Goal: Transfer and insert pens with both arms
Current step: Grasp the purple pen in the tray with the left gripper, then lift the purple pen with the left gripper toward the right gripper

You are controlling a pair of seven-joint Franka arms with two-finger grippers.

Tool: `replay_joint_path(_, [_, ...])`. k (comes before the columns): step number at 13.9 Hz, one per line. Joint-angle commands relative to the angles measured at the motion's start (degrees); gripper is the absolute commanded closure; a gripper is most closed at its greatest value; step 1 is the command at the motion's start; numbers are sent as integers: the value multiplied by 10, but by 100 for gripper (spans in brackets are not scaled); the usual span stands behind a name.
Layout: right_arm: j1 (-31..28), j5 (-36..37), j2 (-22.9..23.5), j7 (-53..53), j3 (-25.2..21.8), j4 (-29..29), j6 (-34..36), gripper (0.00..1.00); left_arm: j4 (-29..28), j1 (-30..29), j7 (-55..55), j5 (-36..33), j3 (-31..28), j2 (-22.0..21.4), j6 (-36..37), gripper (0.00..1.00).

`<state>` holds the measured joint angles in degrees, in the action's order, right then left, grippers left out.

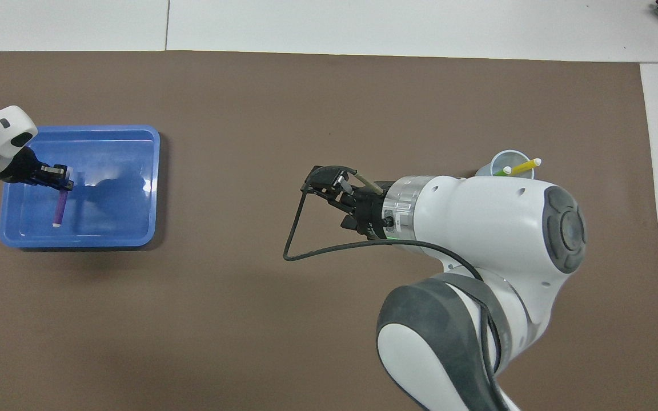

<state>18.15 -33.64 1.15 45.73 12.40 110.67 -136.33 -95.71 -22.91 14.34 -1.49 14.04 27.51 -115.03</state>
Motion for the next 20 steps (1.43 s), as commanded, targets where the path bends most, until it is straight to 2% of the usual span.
replay_joint_path(1, [1,-20,-3,8,1,3,-12,0,12,11,-15,28,3,-4,23,100])
replay_joint_path(5, [1,-20,-3,8,1,4,-22,0,-2,11,-46,23,-4,-21,35,100])
replay_joint_path(7, [2,-20,-3,8,1,4,-22,0,-1,10,-114,23,-4,-25,57,100])
replay_joint_path(10, [2,-20,-3,8,1,5,-22,0,5,15,-205,36,3,-31,142,100])
replay_joint_path(15, [2,-20,-3,8,1,5,-22,0,-3,30,-393,147,19,-63,232,100])
replay_joint_path(17, [2,-22,-2,9,1,5,-23,0,-17,47,-460,173,30,-78,252,100])
replay_joint_path(20, [3,-32,-1,9,1,5,-28,0,-56,66,-536,263,30,-97,255,100])
